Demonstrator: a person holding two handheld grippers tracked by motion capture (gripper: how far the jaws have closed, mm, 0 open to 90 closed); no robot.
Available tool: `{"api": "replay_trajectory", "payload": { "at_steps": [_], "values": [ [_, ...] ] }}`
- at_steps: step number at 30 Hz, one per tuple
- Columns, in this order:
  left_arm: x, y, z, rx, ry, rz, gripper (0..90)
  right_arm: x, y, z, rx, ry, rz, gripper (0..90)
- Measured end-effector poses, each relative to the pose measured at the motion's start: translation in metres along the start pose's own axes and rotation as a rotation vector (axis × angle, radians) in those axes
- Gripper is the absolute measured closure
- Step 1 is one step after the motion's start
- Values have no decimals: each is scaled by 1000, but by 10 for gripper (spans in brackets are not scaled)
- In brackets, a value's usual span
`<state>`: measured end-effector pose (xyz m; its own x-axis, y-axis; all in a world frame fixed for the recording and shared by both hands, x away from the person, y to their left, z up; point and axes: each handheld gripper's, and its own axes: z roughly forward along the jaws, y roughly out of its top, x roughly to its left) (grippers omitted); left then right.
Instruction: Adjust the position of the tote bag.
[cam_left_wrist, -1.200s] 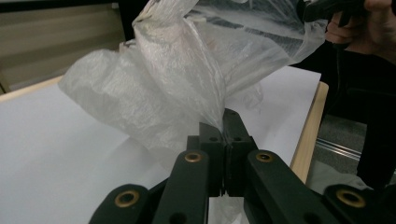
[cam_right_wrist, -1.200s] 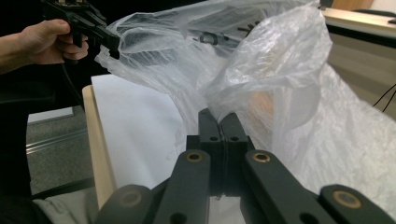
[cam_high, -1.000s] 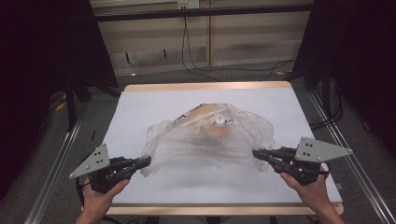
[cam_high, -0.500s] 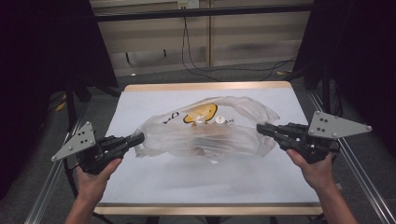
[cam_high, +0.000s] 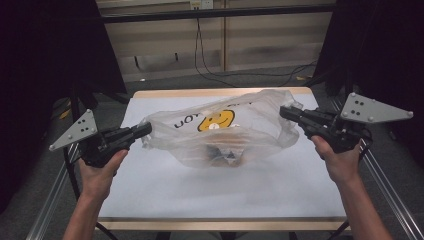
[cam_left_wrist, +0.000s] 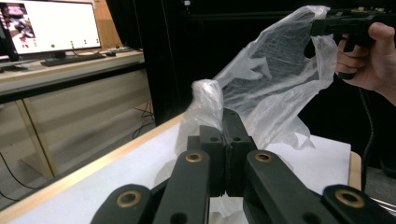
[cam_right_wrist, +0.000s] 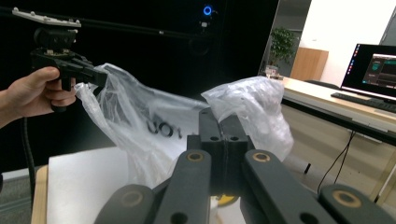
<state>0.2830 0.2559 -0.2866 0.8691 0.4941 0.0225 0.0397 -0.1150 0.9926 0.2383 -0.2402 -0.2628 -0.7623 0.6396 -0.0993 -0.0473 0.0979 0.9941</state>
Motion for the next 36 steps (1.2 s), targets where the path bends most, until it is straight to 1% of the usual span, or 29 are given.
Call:
{"api": "replay_trajectory", "payload": {
  "at_steps": [2,3,4,7,8,9,10,11,12,13,14,16,18,19,20,21,22,23,24,25,26,27,29,30,31,32,33,34,36],
  "values": [
    [2,7,1,3,0,12,896,-5,10,2,-12,-4,-2,900],
    [2,9,1,0,4,15,896,-5,10,2,-12,-4,-2,900],
    [4,15,4,3,11,17,897,-7,16,4,-17,-15,-8,900],
    [8,18,8,13,18,24,897,-13,25,6,-29,-28,-4,900],
    [13,21,11,8,29,19,897,-15,28,7,-37,-32,-5,900],
    [13,21,11,8,29,19,897,-15,28,7,-37,-32,-5,900],
    [19,22,15,1,39,9,897,-19,34,8,-47,-45,-6,900],
    [19,22,15,1,39,9,897,-19,34,8,-47,-45,-6,900],
    [22,22,17,1,46,-6,897,-21,37,9,-51,-51,-6,900],
    [25,23,17,0,46,-7,897,-23,41,10,-57,-62,-7,900],
    [29,22,19,-7,59,-20,897,-25,43,11,-62,-68,-9,900],
    [36,21,21,-10,71,-34,897,-30,48,11,-75,-93,-6,900],
    [41,21,22,-4,77,-39,898,-35,55,9,-114,-126,-1,900],
    [43,21,22,-5,91,-42,898,-38,61,5,-150,-136,10,900],
    [45,21,23,-10,95,-51,898,-38,61,5,-150,-136,10,900],
    [47,21,23,-14,93,-50,898,-39,63,5,-145,-150,8,900],
    [51,20,25,-14,110,-63,898,-42,62,8,-123,-172,-2,900],
    [51,20,25,-14,110,-63,898,-42,62,8,-123,-172,-2,900],
    [54,18,26,-16,111,-81,898,-46,58,11,-108,-172,26,900],
    [56,17,28,-12,114,-86,898,-46,58,11,-108,-172,26,900],
    [58,14,31,10,115,-78,898,-49,54,12,-97,-166,38,900],
    [59,11,33,17,112,-80,898,-51,47,14,-75,-166,50,900],
    [59,7,36,22,109,-90,897,-53,38,17,-57,-160,68,900],
    [60,2,39,25,99,-98,897,-55,29,18,-41,-160,76,900],
    [60,2,39,25,99,-98,897,-55,26,18,-34,-159,82,900],
    [60,-2,43,40,100,-97,897,-56,21,18,-22,-156,85,900],
    [60,-2,43,40,100,-97,896,-56,21,18,-22,-156,85,900],
    [60,-5,45,55,105,-93,896,-56,18,19,-9,-155,92,900],
    [60,-11,48,67,96,-102,896,-57,8,18,20,-161,100,900]
  ]
}}
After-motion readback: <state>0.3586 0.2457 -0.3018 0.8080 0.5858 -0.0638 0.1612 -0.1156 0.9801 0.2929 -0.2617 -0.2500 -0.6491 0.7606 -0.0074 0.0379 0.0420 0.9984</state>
